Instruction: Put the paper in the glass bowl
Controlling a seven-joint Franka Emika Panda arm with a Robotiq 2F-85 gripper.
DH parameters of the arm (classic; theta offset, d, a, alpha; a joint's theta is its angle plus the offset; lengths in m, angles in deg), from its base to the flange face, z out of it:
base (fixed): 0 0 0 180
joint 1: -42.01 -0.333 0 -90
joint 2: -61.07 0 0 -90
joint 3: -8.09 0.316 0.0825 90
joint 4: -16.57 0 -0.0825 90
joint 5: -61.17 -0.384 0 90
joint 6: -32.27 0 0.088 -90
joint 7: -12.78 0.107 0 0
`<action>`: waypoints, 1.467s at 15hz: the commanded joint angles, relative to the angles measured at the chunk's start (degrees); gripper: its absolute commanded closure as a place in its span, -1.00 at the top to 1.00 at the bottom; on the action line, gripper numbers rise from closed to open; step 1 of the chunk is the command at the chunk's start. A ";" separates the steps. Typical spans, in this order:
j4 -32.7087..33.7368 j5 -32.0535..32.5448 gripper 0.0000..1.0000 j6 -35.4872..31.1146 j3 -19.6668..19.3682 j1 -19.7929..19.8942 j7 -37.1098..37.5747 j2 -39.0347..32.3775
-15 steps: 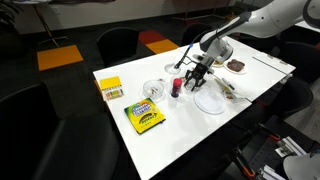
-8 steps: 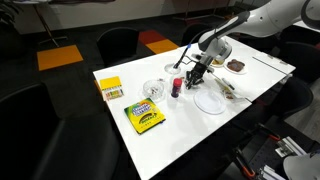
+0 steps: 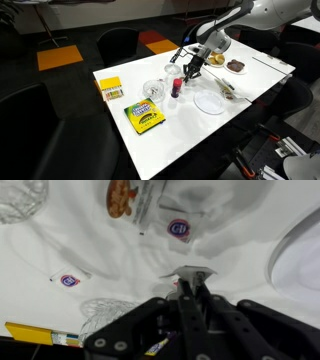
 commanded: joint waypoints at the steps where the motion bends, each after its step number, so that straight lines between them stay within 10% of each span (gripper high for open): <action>1: -2.74 2.72 -0.95 -0.92 -0.17 -2.36 -0.82 5.79; 22: 26.14 12.66 -0.95 15.88 1.58 -12.70 -1.01 -8.04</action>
